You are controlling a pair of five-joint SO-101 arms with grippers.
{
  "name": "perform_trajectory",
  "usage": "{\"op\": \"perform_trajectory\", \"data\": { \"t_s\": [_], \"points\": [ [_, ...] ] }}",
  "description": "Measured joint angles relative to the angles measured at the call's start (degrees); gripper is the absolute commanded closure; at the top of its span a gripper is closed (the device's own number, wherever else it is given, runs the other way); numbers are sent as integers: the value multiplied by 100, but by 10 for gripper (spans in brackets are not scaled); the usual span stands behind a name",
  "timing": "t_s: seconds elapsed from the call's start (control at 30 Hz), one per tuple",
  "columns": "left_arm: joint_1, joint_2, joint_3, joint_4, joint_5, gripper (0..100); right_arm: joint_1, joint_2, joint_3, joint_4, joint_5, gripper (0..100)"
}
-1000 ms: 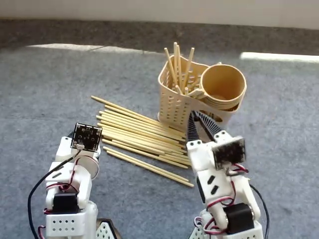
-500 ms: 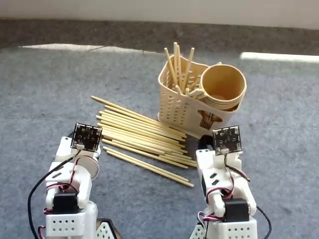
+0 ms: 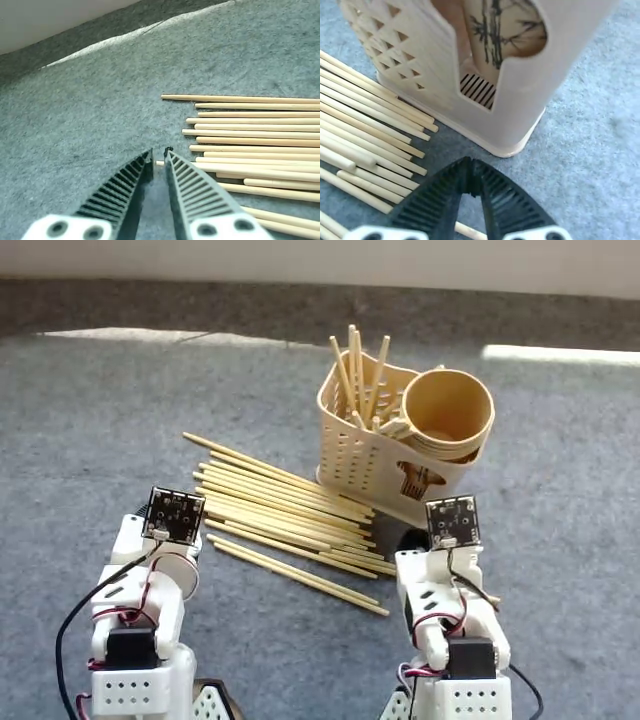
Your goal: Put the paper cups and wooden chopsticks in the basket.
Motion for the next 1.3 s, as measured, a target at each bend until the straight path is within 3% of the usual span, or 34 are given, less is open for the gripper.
{"op": "perform_trajectory", "data": {
  "t_s": [0.13, 0.27, 0.43, 0.67, 0.83, 1.03, 1.13, 1.3],
  "points": [
    [35, 0, -62, 62, 0, 944, 44, 0, 0, 0, 0, 985],
    [105, 0, -712, 615, 0, 944, 62, 0, 0, 0, 0, 985],
    [677, -26, -1697, 1231, -404, 944, 53, 0, 0, 0, 0, 986],
    [1538, 158, -2119, 1697, -580, 944, 53, 0, 0, 0, 0, 987],
    [2066, 1213, -2391, 1697, -615, 944, 53, 0, 0, 0, 0, 987],
    [2840, 2954, -2857, 1697, -1152, 916, 237, 0, 0, 176, 0, 987],
    [3024, 3754, -2936, 1697, -1407, 862, 264, 0, 0, 193, 0, 987],
    [3112, 4932, -2945, 1424, -1697, 861, 264, 0, 0, 193, 0, 987]
  ]
}}
